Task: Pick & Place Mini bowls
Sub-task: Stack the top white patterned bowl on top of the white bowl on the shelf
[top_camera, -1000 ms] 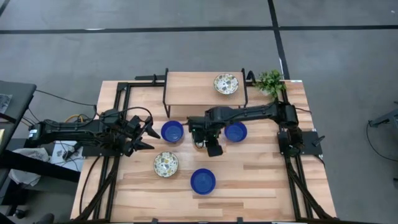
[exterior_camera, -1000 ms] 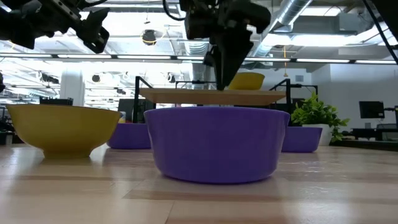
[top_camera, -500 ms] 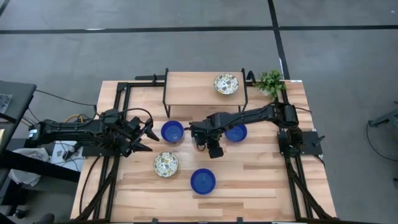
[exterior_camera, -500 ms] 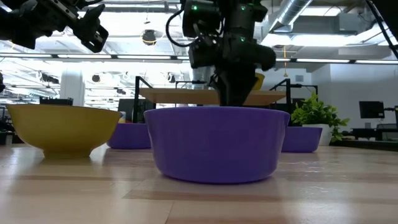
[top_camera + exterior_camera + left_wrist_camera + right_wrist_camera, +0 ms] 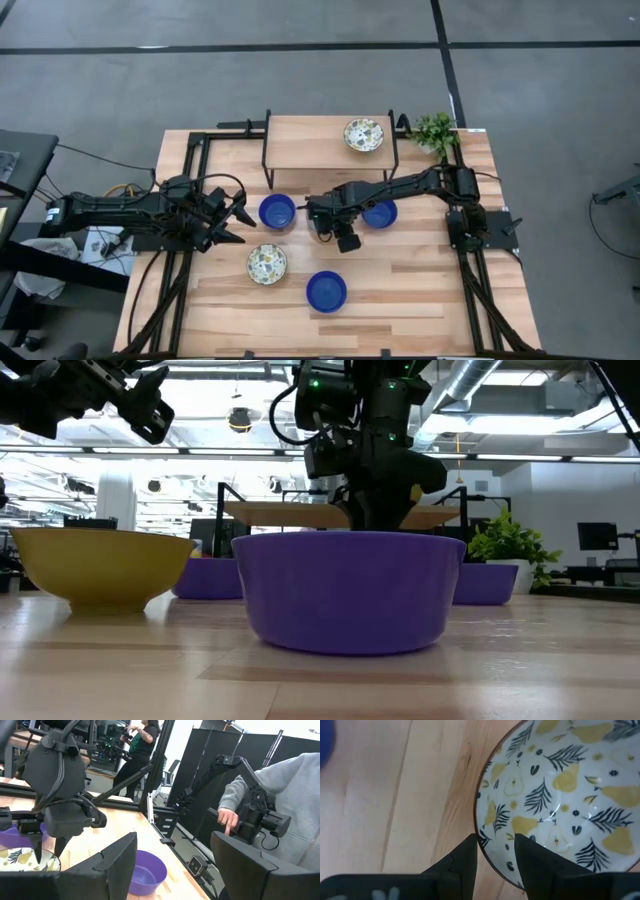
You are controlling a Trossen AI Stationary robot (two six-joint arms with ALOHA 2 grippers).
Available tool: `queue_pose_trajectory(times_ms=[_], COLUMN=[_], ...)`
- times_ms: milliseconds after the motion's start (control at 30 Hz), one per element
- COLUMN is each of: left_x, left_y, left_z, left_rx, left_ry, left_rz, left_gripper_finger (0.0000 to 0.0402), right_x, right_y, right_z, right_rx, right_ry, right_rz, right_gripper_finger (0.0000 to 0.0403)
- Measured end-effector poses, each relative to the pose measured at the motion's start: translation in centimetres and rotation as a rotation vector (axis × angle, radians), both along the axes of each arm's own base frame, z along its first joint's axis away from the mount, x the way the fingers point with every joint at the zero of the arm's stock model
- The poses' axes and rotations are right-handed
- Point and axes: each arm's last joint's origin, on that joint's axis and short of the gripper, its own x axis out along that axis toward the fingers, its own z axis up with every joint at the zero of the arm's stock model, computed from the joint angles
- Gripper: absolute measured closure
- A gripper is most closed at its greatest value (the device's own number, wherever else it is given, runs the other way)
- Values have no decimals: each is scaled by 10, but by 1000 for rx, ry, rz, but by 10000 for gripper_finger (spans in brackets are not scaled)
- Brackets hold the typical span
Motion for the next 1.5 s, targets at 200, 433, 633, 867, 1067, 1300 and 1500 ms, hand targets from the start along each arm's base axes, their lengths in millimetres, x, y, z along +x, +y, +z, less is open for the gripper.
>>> queue_pose_trajectory(times_ms=[200, 433, 633, 867, 1067, 1300, 1500], left_x=[0, 0, 0, 0, 0, 0, 0], left_y=[0, 0, 0, 0, 0, 0, 0], left_z=[0, 0, 0, 0, 0, 0, 0], left_rx=[0, 1, 1, 1, 1, 1, 1], left_ry=[-1, -2, -2, -2, -3, -3, -3], left_rz=[0, 0, 0, 1, 1, 1, 1], left_gripper_finger=[149, 149, 149, 149, 149, 149, 149], right_x=[1, 0, 1, -1, -1, 0, 4], right_y=[0, 0, -2, -2, -2, -3, 4], right_z=[-1, -3, -5, -13, -15, -10, -6], right_rx=[-9, -15, -16, -20, -21, -76, -97], right_ry=[-1, 9, -8, -3, -8, -38, -46], right_rz=[50, 87, 96, 88, 87, 78, 64], right_gripper_finger=[282, 282, 282, 292, 333, 394, 398])
